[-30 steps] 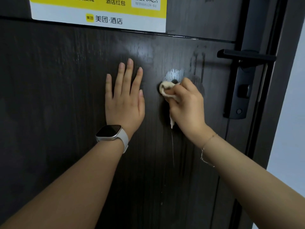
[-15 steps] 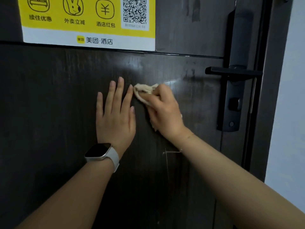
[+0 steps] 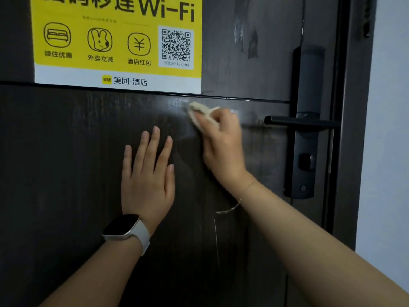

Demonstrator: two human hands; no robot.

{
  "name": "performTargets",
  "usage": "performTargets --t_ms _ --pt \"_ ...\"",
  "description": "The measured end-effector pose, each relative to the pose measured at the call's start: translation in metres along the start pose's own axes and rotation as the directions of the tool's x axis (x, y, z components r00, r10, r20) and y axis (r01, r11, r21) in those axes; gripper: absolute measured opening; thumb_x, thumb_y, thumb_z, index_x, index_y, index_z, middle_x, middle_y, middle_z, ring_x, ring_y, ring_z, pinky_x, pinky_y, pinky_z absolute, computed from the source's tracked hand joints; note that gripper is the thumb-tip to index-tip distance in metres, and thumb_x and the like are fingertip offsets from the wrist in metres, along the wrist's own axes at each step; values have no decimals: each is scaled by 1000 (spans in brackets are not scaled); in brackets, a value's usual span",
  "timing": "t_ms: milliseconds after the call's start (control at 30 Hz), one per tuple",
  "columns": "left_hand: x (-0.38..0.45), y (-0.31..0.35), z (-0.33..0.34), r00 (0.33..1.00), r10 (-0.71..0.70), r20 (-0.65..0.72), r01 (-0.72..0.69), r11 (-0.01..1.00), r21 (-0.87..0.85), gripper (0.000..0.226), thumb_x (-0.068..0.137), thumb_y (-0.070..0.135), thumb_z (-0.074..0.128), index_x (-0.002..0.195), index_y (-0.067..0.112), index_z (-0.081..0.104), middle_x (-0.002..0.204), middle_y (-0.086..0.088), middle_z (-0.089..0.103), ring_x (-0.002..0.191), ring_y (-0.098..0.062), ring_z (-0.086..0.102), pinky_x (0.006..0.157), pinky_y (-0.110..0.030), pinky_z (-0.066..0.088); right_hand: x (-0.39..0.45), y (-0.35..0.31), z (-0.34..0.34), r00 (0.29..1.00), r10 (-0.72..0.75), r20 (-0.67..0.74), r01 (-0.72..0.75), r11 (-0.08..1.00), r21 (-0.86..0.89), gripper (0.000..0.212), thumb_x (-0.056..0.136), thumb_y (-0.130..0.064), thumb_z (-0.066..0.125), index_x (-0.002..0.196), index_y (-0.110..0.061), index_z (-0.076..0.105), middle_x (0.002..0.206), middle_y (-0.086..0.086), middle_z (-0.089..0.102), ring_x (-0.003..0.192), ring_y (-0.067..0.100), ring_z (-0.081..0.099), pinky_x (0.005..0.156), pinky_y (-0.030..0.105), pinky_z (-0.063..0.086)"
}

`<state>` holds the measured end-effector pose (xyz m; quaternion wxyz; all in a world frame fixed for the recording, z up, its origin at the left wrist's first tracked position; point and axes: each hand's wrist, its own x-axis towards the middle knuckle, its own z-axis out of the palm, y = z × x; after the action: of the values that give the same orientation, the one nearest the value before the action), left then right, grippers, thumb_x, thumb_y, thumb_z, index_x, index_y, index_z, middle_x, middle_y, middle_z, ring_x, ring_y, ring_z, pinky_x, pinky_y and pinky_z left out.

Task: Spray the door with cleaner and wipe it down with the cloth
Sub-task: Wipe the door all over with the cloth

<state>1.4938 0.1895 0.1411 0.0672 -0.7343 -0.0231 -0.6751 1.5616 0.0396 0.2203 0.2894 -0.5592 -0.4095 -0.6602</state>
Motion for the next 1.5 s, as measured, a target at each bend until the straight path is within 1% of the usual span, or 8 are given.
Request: performTargets --t_ms 267,400,567,733,967,1167,1367,1500 --pt "-1 -2 4 1000 19 -10 -19 999 -28 50 100 25 36 149 14 37 160 -10 23 149 -26 19 120 -52 15 3 34 -11 814 460 -355 -491 871 3 46 85 3 44 124 -12 65 104 16 50 93 24 47 87 29 37" --pt "-1 -3 2 1000 5 -19 -6 999 -39 52 101 24 34 150 10 32 160 -10 24 149 -25 19 121 -49 14 10 -31 26 974 186 -126 -188 982 -2 49 79 6 45 121 -5 65 95 19 54 83 30 48 71 37 38" --pt "-1 -3 0 998 -52 -24 49 995 -91 52 101 21 30 151 7 28 159 -11 25 149 -26 19 122 -44 12 16 -10 12 988 -112 102 115 993 -24 36 85 6 57 118 -2 67 89 19 54 79 33 51 67 42 43" --pt "-4 -3 -1 999 -23 24 25 998 -55 51 101 19 31 150 8 30 160 -10 23 149 -26 16 122 -46 11 -17 4 -10 998 -19 65 21 999 -42 39 86 1 46 120 -2 64 97 16 48 87 26 42 76 36 38" --pt "-44 20 -22 1000 26 -13 -29 969 -246 51 99 13 35 150 9 32 160 -8 19 150 -24 14 123 -45 6 -197 0 -43 803 -322 502 364 931 15 43 84 -10 50 126 -16 46 101 7 41 86 23 44 71 33 36" --pt "-110 35 7 979 103 174 -80 987 -137 55 100 20 34 153 13 21 162 -6 15 151 -20 10 123 -42 3 -211 4 -68 706 -393 590 415 904 105 29 104 -15 28 120 -17 51 102 10 60 85 25 47 73 34 39" --pt "-119 30 17 979 134 156 -131 991 -30 54 102 23 30 153 10 18 161 -7 11 150 -22 10 123 -43 3 -173 -7 -50 953 5 303 -5 1000 -3 35 85 2 49 117 -10 56 93 15 52 79 30 51 65 40 43" --pt "-119 31 17 981 131 146 -127 991 -34 56 101 22 34 153 10 18 160 -7 11 149 -23 12 122 -44 4 -264 -33 -59 914 65 400 -77 997 14 41 80 2 51 118 -13 52 100 9 47 80 26 49 63 37 42"
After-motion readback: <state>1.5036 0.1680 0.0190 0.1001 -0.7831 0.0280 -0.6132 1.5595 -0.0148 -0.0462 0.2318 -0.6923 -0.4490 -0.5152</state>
